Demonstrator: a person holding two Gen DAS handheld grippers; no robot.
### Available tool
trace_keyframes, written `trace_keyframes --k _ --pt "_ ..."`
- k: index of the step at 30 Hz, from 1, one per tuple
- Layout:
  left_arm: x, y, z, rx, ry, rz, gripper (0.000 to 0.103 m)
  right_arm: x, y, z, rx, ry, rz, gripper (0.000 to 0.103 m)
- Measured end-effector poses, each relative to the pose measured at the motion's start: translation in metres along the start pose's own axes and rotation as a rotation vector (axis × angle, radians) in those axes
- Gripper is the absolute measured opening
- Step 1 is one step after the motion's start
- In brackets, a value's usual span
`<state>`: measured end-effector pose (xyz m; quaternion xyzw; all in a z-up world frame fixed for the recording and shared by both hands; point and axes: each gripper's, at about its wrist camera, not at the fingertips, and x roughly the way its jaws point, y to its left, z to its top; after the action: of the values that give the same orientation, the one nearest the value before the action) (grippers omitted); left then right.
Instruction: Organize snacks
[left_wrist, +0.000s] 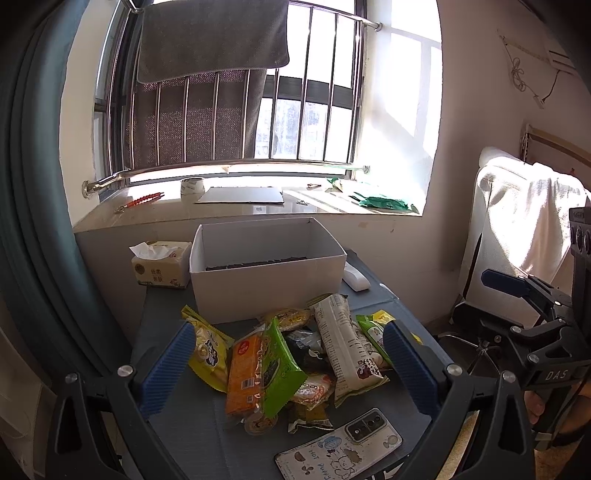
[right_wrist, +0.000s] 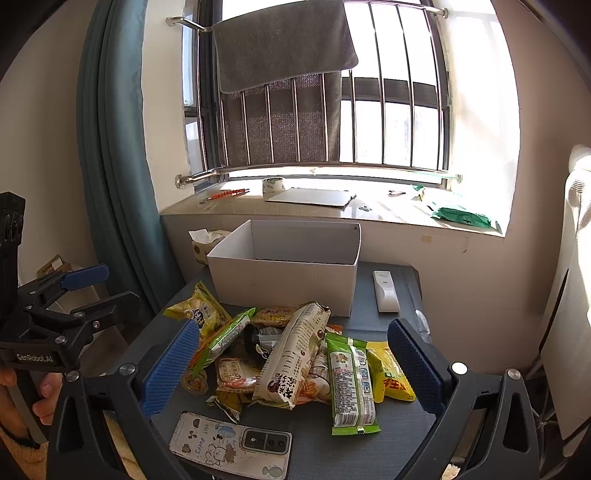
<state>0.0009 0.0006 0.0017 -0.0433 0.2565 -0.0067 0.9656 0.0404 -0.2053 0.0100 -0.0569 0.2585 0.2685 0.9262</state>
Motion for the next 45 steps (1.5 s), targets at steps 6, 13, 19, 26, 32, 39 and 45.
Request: trace_keyframes --k 6,13,19,26,32,39,45 --pt "0.0000 -0.0001 0.0007 0.002 0.000 0.003 0.103 0.0005 -0.0003 -0.0002 0.002 0.001 0.002 0.103" --pt "-0.0007 -0.0008 0.0003 0.005 -0.001 0.004 0.103 -0.0001 -0.0002 -0.0007 0.001 0.001 0.002 0.103" --pt "-0.0008 -0.0005 0.0002 0.004 0.001 0.004 0.103 0.0006 -0.0008 -0.0007 0.002 0.003 0.002 0.103" --pt "-0.0012 -0.0004 -0.0005 0.006 -0.001 0.004 0.103 0.0002 -0.0007 -0.0017 0.001 0.004 0.003 0.103" --pt "-0.0005 -0.0010 -0.0003 0.009 0.001 0.004 0.103 0.0003 -0.0012 -0.0014 0.001 0.004 0.001 0.103" --pt "-0.0004 -0.0020 -0.0007 0.014 0.001 0.003 0.103 -0.0002 -0.0015 -0.0022 0.004 0.004 0.003 0.103" --pt "-0.0004 -0.0012 -0.0009 0.012 0.001 0.005 0.103 0.0000 -0.0016 -0.0027 0.004 0.007 0.001 0.103"
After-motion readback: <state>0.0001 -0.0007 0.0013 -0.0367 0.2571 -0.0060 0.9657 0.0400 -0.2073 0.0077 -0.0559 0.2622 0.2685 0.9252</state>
